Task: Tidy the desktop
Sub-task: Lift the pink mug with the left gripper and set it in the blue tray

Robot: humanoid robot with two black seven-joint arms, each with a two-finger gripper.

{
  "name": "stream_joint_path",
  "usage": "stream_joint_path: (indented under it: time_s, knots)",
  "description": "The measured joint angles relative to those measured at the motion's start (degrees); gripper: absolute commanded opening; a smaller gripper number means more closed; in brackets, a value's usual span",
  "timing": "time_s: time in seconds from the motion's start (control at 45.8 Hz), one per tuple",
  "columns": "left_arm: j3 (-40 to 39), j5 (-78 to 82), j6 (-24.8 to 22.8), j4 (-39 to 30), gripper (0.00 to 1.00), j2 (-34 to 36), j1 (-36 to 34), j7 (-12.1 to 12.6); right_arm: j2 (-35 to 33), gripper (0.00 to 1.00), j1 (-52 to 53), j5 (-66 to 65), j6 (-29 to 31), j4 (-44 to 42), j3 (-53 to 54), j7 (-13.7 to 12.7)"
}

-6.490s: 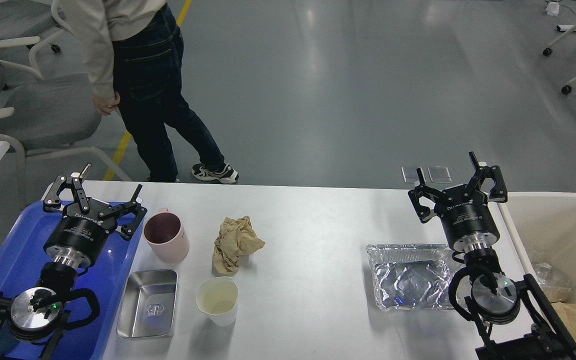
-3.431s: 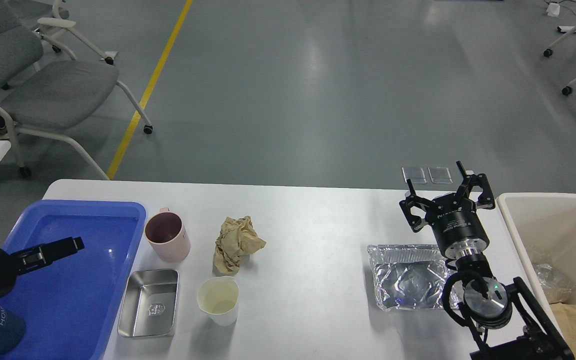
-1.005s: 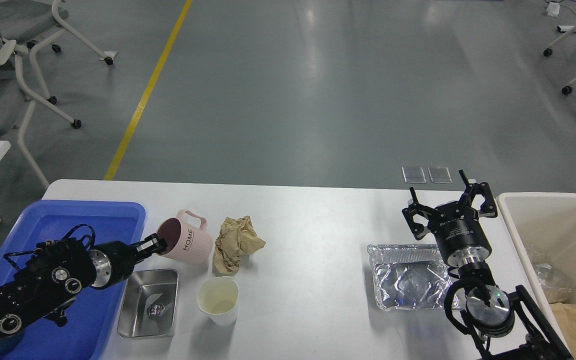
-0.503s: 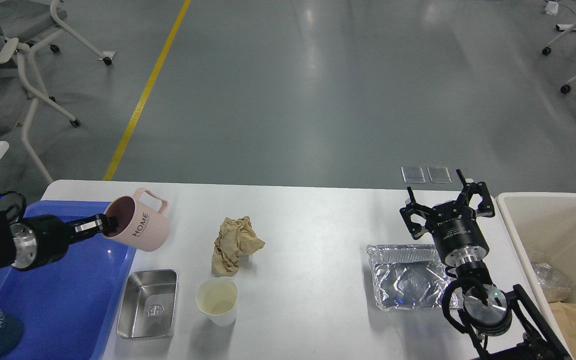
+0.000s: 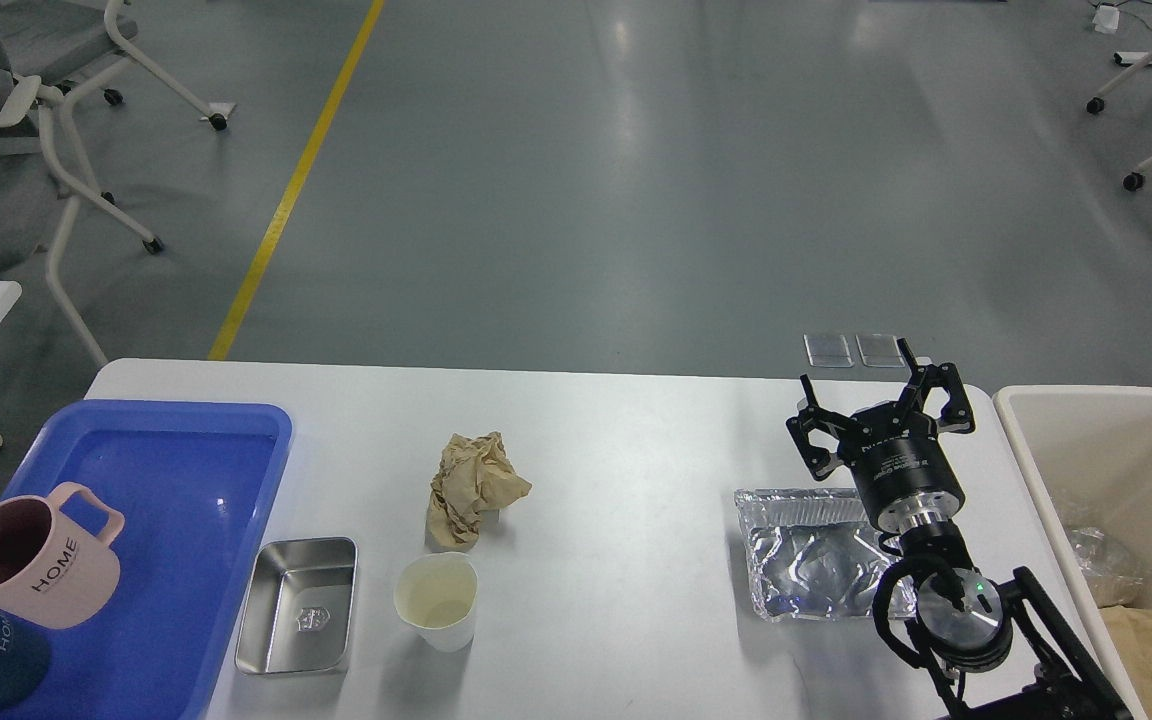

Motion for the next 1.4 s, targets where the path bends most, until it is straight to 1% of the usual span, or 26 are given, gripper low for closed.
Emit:
stream_joint_path:
  time_s: [0.153,0.262,0.437,0.699,0.874,1.049,1.093,1.114,1.136,1.202,1.224,1.267,1.355,1.399]
  knots:
    - [4.58,-0.12,3.93,0.84,0.0,-3.81,0.07,-0.16,0.34,1.0,0.21,0.0,0.0,-0.48,-0.14,0.0]
    - [7.72,-0.14,6.17,2.77,0.0,-7.4,0.08,-0.08,0.37,1.0,0.18,0.0,0.0,-0.51,-0.13,0.02]
    - [11.07,0.29,8.57,5.12,0.0,-11.9,0.27,0.29,0.33,1.0,-0.01,-0.05,0.02,-0.51,0.07,0.09]
    - [11.73,0.74,10.57,5.96,0.0,-12.79,0.52,0.33,0.55,1.0,-0.1,-0.08,0.02,-0.38,0.12,0.09]
    - [11.86,0.9,11.84,7.45,0.0,-14.68,0.6,0.42,0.64,1.0,-0.09,-0.08,0.02,-0.29,0.12,0.09]
    - [11.87,0.91,12.0,8.68,0.04,-15.96,0.67,0.58,0.64,1.0,-0.09,-0.1,0.02,-0.25,0.12,0.09]
    - [11.87,0.91,12.01,8.76,0.13,-16.21,0.7,0.59,0.64,1.0,-0.11,-0.1,0.02,-0.25,0.12,0.09]
    - [11.87,0.91,12.02,8.78,0.2,-16.3,0.74,0.59,0.64,1.0,-0.13,-0.1,0.02,-0.25,0.13,0.09]
    - [11.87,0.92,12.03,8.78,0.29,-16.39,0.83,0.59,0.64,1.0,-0.15,-0.1,0.02,-0.25,0.14,0.09]
    - [11.88,0.96,12.03,8.78,0.63,-16.58,1.14,0.59,0.67,1.0,-0.18,-0.1,0.02,-0.18,0.18,0.09]
    - [11.88,0.96,12.03,8.78,0.71,-16.61,1.19,0.59,0.68,1.0,-0.19,-0.1,0.02,-0.16,0.18,0.09]
    - [11.88,0.96,12.03,8.79,0.78,-16.65,1.26,0.59,0.68,1.0,-0.24,-0.1,0.02,-0.16,0.18,0.09]
    - [11.86,0.91,12.03,8.8,0.86,-16.86,1.28,0.46,0.68,1.0,-0.27,-0.1,0.02,-0.1,0.13,0.09]
    - [11.83,0.78,12.02,8.77,0.87,-17.06,1.28,0.25,0.68,1.0,-0.28,-0.1,0.02,-0.06,0.1,0.09]
